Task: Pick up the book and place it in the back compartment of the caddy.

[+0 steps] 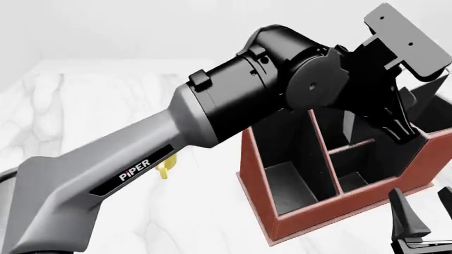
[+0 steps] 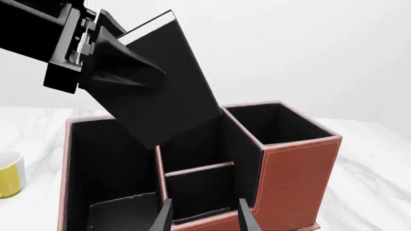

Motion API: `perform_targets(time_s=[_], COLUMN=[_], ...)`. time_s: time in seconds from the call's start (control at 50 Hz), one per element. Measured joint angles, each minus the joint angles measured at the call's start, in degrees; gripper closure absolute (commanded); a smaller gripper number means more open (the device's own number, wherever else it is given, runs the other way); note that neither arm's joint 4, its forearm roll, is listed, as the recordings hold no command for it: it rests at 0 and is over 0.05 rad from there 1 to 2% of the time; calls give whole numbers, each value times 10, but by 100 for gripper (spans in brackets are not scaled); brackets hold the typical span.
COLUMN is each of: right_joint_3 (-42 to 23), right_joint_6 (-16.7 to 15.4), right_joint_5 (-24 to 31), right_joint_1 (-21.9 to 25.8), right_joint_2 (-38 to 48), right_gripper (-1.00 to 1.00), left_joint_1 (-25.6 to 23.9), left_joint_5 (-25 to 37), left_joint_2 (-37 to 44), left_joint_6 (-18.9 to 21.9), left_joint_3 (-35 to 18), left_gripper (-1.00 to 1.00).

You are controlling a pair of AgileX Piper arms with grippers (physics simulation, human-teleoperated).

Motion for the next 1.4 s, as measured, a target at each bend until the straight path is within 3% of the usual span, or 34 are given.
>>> perform_targets(time_s=[0.22, 0.52, 1.4], right_joint_3=[0, 0, 0], right_joint_6=[0, 0, 5], right_joint_5=[-1, -8, -18], right_joint_1=[0, 1, 2], right_joint_2=[2, 9, 22], right_gripper=[-100, -100, -100], left_joint_1=[0, -3, 7], left_joint_5=[-57, -103, -124], left_joint_2=[-8, 5, 86], left_joint_6=[-13, -30, -53], left_joint_3=[71, 118, 83], left_gripper=[100, 100, 100])
